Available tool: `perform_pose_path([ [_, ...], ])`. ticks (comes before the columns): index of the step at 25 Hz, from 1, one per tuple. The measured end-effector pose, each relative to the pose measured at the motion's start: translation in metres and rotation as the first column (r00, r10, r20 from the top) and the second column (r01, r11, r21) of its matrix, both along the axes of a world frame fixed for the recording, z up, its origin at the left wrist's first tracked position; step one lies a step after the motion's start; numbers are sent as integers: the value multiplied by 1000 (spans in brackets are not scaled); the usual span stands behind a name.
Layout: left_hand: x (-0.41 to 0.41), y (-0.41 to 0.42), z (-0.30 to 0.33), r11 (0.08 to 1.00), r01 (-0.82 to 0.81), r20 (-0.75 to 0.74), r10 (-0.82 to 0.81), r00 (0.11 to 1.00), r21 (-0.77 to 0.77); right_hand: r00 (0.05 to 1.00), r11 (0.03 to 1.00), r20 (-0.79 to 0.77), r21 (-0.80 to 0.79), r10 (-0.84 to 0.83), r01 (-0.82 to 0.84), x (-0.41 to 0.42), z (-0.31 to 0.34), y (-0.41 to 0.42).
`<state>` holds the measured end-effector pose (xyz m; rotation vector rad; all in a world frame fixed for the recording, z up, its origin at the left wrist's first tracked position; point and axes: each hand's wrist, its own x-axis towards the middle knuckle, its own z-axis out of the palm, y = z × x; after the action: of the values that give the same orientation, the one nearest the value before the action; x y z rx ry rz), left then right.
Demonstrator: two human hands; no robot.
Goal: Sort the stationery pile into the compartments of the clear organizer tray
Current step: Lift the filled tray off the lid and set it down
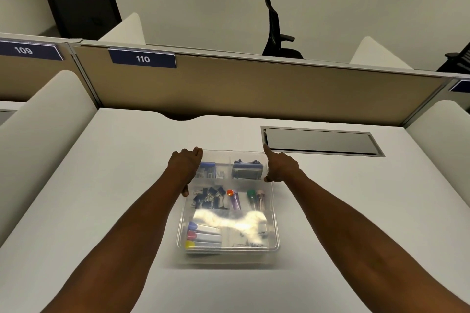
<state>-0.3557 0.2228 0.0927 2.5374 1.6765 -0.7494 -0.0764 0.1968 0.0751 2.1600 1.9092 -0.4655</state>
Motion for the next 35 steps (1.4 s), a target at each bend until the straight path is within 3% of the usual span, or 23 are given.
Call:
perform_pose_path([
  [13,1,-2,6,999,-24,14,24,1000,-38,995,990,46,-113,92,-86,5,4,7],
  [17,3,-1,6,998,47,13,-46,999,-33,978,982,104,-63,183,-177,-8,5,6],
  [19,7,0,5,993,114,27,-113,993,-19,961,961,28,-56,273,-272,-17,3,7],
  [21,13,2,0,989,148,21,-147,989,-30,965,974,-174,-71,199,-214,-23,-2,6],
  [23,18,4,-3,989,147,26,-146,989,-33,952,990,-273,-9,134,-142,-26,-16,-4],
  [28,14,10,-6,982,188,94,-188,978,9,974,912,-179,407,137,-53,-35,-62,-38],
  [31,8,20,-15,977,212,88,-209,974,-30,974,904,-197,428,111,-17,-38,-62,-35],
  [35,-1,32,-11,960,157,152,-124,981,-231,965,926,-254,377,69,33,-34,-66,-34],
])
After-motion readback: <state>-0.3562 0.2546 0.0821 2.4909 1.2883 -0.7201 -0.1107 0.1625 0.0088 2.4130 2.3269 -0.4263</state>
